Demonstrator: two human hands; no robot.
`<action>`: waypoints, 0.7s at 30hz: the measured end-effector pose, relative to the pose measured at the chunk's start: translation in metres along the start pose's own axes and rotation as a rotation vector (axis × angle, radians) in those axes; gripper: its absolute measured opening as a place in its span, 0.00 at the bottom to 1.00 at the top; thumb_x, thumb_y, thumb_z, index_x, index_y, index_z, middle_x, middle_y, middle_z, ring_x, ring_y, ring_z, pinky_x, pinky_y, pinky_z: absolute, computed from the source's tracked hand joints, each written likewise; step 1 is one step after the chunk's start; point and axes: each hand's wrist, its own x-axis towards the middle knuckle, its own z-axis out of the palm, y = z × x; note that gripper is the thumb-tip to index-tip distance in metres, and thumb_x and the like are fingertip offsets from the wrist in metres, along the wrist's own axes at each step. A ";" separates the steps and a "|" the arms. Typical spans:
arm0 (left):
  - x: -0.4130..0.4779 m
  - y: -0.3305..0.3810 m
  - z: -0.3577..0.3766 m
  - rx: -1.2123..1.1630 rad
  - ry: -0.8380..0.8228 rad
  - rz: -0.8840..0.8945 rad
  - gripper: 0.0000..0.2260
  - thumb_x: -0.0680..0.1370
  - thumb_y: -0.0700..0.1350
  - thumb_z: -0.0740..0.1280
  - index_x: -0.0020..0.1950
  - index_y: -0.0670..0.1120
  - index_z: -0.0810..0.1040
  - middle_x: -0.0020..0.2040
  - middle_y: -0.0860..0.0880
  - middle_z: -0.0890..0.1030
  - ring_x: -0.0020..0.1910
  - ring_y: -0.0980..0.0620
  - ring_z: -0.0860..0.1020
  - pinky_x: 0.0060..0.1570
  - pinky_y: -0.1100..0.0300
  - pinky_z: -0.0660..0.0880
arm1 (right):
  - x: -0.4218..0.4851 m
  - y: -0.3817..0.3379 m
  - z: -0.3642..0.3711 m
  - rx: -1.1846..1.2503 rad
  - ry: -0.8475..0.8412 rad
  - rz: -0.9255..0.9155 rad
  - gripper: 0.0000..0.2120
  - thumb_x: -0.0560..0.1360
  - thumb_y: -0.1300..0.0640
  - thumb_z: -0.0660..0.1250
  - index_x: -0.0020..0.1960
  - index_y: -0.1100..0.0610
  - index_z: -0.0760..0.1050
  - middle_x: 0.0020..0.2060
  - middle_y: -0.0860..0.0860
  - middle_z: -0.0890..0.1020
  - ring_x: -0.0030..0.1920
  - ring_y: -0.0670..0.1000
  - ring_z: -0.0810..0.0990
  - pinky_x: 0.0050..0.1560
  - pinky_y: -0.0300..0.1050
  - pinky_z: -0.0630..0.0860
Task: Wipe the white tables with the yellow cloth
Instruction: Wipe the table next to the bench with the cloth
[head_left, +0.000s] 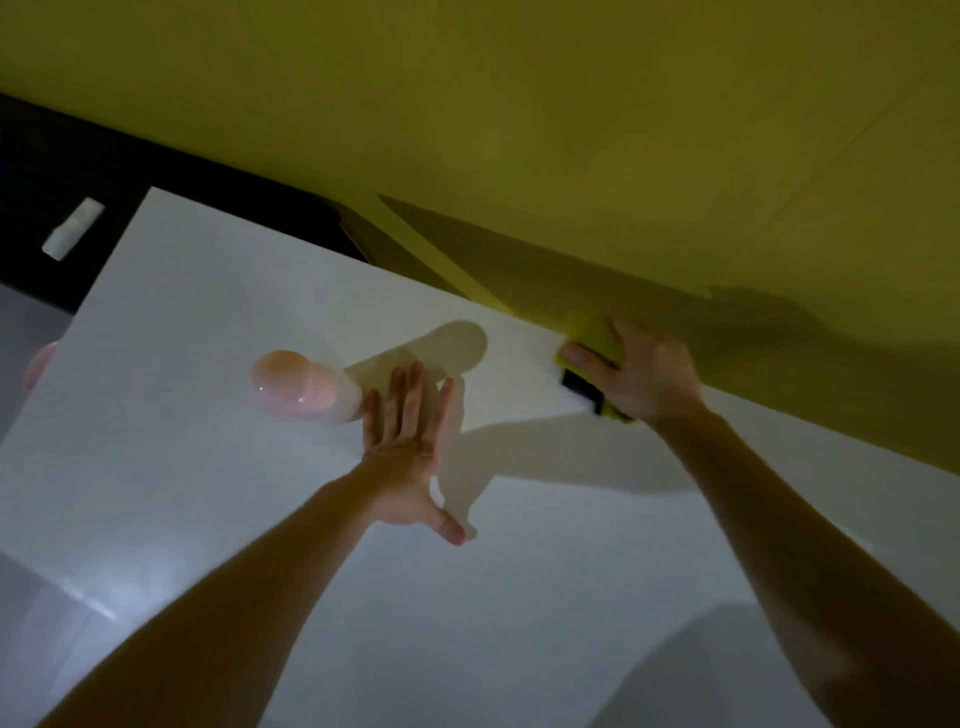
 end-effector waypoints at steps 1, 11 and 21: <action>0.001 0.000 0.000 -0.001 0.003 -0.002 0.81 0.57 0.80 0.78 0.76 0.52 0.13 0.73 0.42 0.11 0.73 0.36 0.13 0.79 0.28 0.30 | -0.007 0.016 -0.006 -0.027 0.026 0.004 0.38 0.77 0.19 0.56 0.59 0.54 0.76 0.47 0.56 0.83 0.49 0.62 0.84 0.47 0.50 0.75; 0.002 0.003 -0.001 -0.007 -0.013 -0.051 0.82 0.57 0.78 0.80 0.74 0.52 0.12 0.71 0.45 0.09 0.71 0.42 0.11 0.77 0.35 0.23 | 0.102 -0.160 0.039 0.020 -0.251 -0.291 0.35 0.80 0.25 0.61 0.66 0.56 0.75 0.58 0.57 0.83 0.58 0.62 0.82 0.51 0.52 0.76; 0.006 -0.001 0.000 0.000 0.016 -0.036 0.83 0.54 0.80 0.78 0.75 0.52 0.13 0.74 0.43 0.12 0.75 0.35 0.15 0.80 0.28 0.33 | -0.024 0.032 -0.043 0.094 -0.148 0.142 0.39 0.76 0.24 0.67 0.72 0.54 0.76 0.63 0.61 0.83 0.63 0.66 0.82 0.56 0.53 0.74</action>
